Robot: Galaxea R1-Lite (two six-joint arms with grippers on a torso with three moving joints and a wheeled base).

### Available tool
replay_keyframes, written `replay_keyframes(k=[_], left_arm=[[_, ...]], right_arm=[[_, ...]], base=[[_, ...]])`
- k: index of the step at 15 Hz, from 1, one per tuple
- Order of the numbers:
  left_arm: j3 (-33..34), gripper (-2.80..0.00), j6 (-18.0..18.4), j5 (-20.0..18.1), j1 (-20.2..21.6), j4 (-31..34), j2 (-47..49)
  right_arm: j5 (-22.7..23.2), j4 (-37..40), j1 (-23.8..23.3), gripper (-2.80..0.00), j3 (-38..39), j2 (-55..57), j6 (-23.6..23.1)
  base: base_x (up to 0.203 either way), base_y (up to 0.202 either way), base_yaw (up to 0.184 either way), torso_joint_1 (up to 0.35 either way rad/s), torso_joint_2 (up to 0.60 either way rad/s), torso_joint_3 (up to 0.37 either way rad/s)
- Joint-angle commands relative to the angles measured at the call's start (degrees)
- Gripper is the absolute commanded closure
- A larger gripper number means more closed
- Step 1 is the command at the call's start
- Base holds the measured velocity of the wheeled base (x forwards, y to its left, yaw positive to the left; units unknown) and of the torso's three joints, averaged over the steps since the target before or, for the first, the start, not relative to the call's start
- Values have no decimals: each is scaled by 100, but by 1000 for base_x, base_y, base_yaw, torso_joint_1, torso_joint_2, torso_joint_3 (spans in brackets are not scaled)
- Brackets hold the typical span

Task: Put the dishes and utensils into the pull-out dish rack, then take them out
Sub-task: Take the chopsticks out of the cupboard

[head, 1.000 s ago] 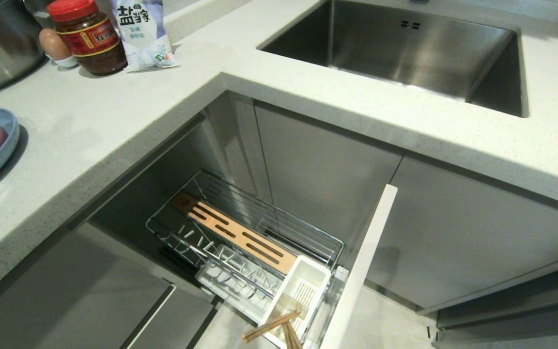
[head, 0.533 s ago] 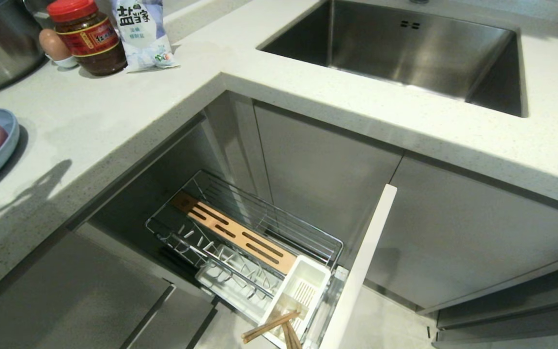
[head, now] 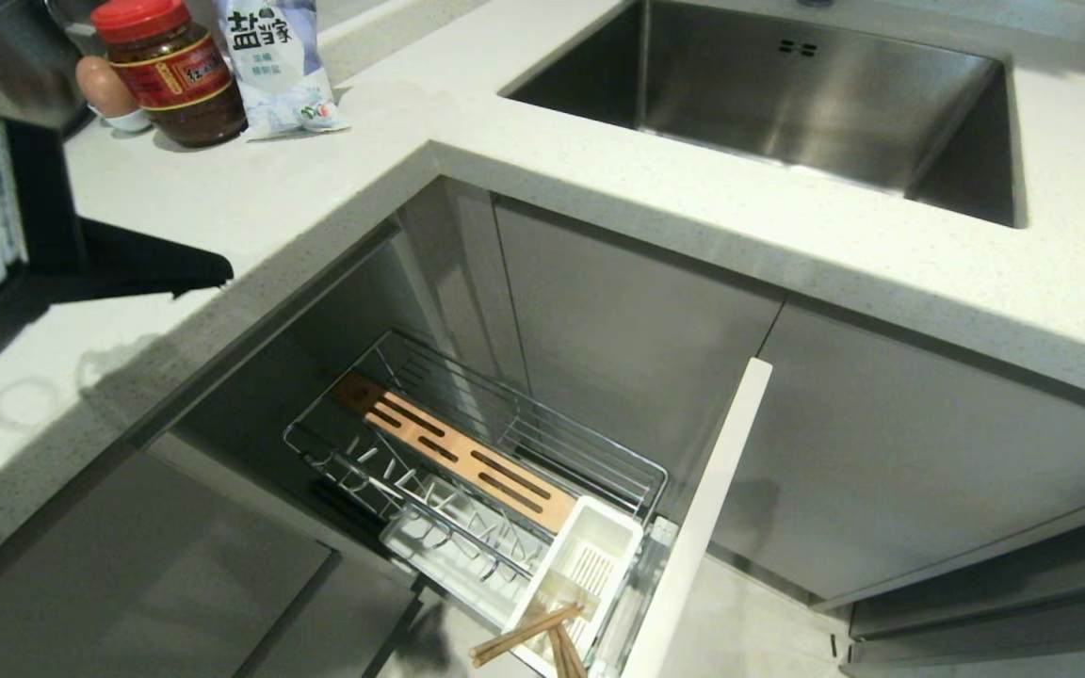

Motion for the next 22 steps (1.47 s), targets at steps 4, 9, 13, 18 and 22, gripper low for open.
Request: replay_keyframes(k=[4, 9, 13, 18, 22], left_arm=[[452, 0, 0, 784, -955, 647, 913], [577, -280, -79, 513, -1318, 1397, 1542], [706, -280, -379, -23, -1492, 1801, 1968], [743, -280, -443, -407, -1500, 2291, 2616], [596, -280, -412, -593, -1259, 2703, 3221]], right_arm=[[1, -5, -1, 0, 0, -24, 4], [-2, -5, 7, 0, 0, -24, 4], [-1, -5, 3, 0, 0, -24, 4], [-6, -5, -1, 0, 0, -24, 4], [-5, -5, 0, 0, 0, -24, 4]], base=[[0, 0, 0, 0, 0, 0], [0, 0, 0, 0, 0, 0], [0, 0, 0, 0, 0, 0], [0, 0, 0, 0, 0, 0], [0, 0, 0, 0, 0, 0]])
